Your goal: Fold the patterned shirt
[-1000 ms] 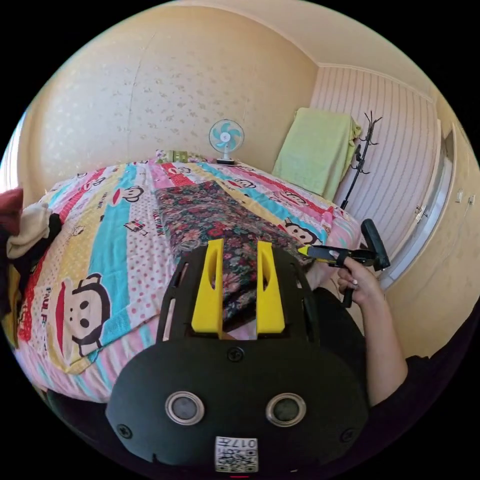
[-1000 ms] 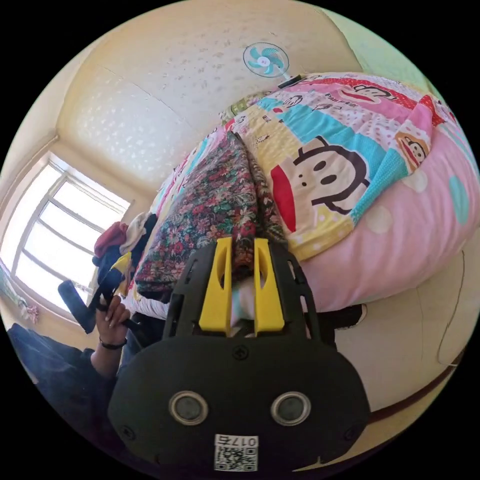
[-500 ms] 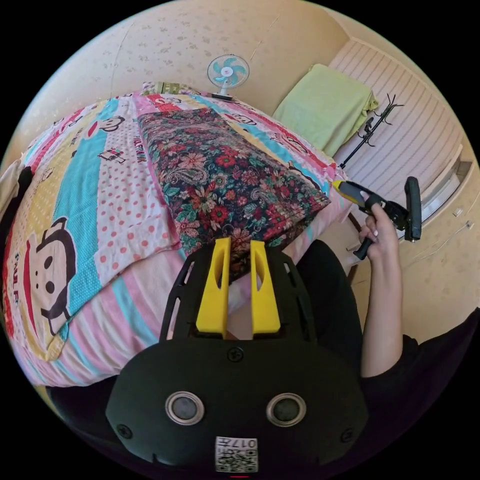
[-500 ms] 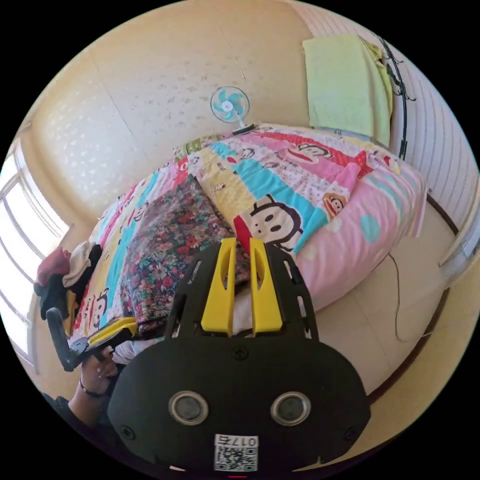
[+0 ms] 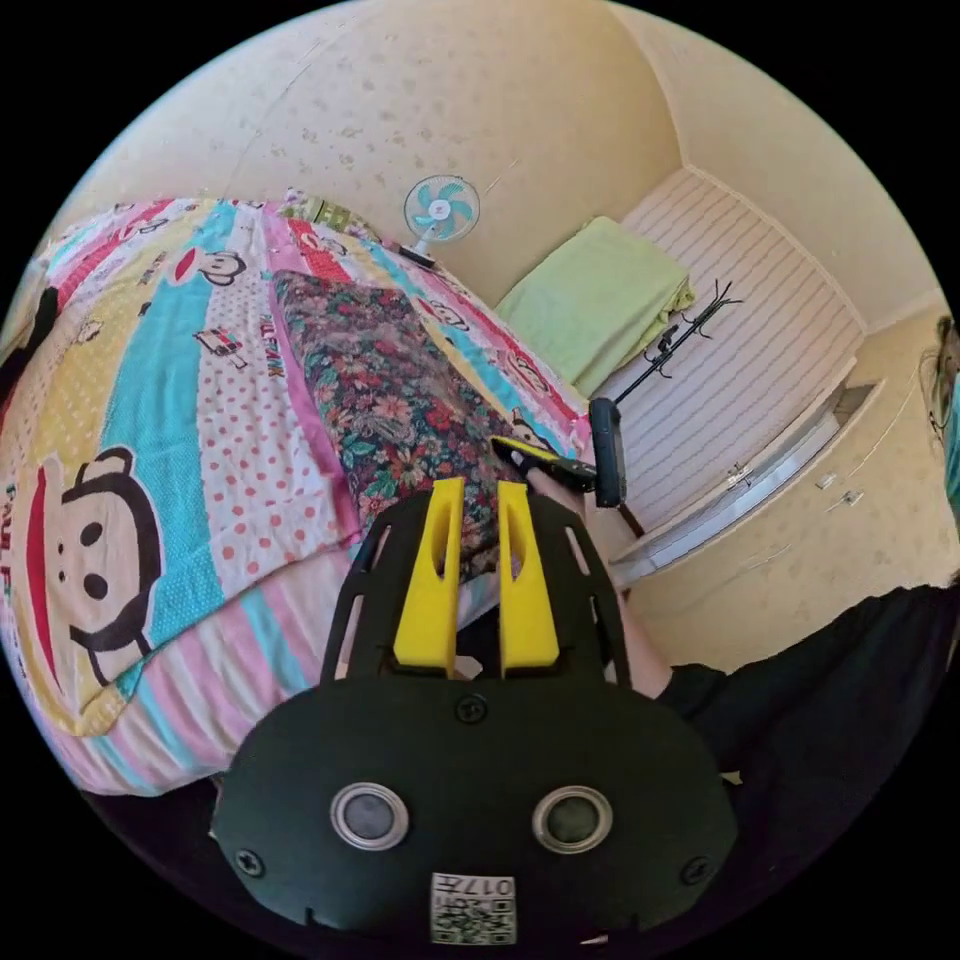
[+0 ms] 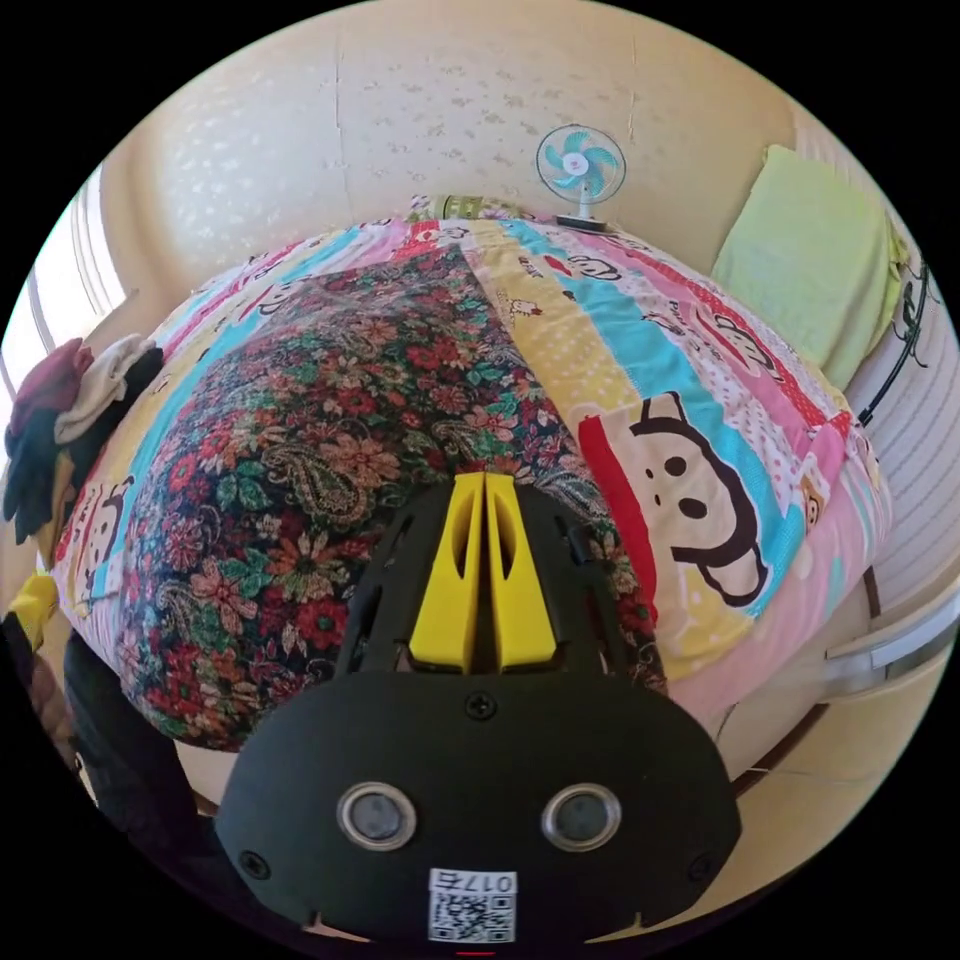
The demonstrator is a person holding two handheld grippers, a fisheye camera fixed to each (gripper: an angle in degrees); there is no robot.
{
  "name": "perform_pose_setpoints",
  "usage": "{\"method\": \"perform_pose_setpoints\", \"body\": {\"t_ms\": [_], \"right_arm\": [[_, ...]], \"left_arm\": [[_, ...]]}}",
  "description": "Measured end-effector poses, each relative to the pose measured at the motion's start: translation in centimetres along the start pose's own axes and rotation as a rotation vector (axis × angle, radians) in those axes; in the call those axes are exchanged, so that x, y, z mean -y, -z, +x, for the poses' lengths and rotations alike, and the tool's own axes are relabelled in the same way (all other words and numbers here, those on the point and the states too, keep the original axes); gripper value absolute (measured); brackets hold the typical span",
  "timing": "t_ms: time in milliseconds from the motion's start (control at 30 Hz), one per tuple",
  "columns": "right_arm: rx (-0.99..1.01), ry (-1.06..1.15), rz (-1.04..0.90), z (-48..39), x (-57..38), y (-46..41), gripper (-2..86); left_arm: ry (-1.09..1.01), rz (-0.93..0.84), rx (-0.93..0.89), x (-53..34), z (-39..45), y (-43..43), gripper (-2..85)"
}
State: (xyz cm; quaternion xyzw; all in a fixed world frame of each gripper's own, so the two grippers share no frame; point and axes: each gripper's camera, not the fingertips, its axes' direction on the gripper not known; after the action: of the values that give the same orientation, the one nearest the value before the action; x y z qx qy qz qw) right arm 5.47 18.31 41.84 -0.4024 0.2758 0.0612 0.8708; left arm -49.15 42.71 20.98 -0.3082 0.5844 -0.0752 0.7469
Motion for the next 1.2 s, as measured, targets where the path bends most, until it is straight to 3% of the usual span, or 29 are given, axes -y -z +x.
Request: {"method": "perform_pose_setpoints", "body": {"t_ms": [133,200,233,367,467,567,667,700,733,800,867,933,1067,1200], "right_arm": [[0.104,-0.037,0.008,1.7,-0.3,-0.3,0.3],[0.136,-0.049,0.004,2.3,-0.4,-0.6,0.3],[0.140,-0.051,0.003,2.5,-0.4,-0.6,0.3],[0.172,-0.069,-0.035,3.1,-0.1,-0.8,0.3],[0.084,-0.058,-0.116,1.8,1.0,0.3,0.3],[0.037,0.043,0.061,-1.8,0.8,3.6,0.4],[0.249,0.270,0.355,-5.2,-1.2,6.2,0.4],[0.276,0.347,0.367,-6.2,-1.6,5.9,0.4],[0.252,0.363,0.331,-6.7,-1.5,5.2,0.4],[0.112,0.402,0.028,-7.6,-0.6,-0.3,0.3],[0.198,0.352,0.057,-5.7,-0.5,-0.4,0.3],[0.330,0.298,0.031,-3.1,0.0,-0.7,0.3],[0.687,0.130,-0.022,3.5,0.8,-3.0,0.3],[0.726,0.126,-0.012,5.4,0.8,-3.3,0.3]], "left_arm": [[-0.124,0.004,0.127,6.4,-0.3,-2.0,6.5],[-0.108,-0.174,0.152,7.1,-2.1,-7.3,6.8],[-0.044,-0.377,0.169,6.3,-3.9,-11.8,6.8],[0.063,-0.235,0.191,3.2,-4.5,-10.3,2.2],[0.120,-0.172,0.156,1.7,-4.3,-8.3,-0.4],[0.156,-0.180,0.080,2.1,-5.2,-7.3,-0.9],[0.122,-0.255,0.071,3.6,-5.7,-8.1,-1.0],[0.112,-0.268,0.075,3.9,-5.7,-8.3,-1.0],[0.095,-0.289,0.082,4.5,-5.6,-8.4,-1.0],[0.058,-0.337,0.088,5.9,-5.3,-8.3,-0.9],[-0.009,-0.398,0.031,8.6,-5.4,-7.7,-0.5],[-0.020,-0.343,-0.031,11.5,-6.7,-6.1,0.1],[-0.003,-0.068,-0.083,20.4,-13.2,-3.0,5.3],[0.031,-0.003,0.005,28.4,-19.3,-6.1,12.8]]}}
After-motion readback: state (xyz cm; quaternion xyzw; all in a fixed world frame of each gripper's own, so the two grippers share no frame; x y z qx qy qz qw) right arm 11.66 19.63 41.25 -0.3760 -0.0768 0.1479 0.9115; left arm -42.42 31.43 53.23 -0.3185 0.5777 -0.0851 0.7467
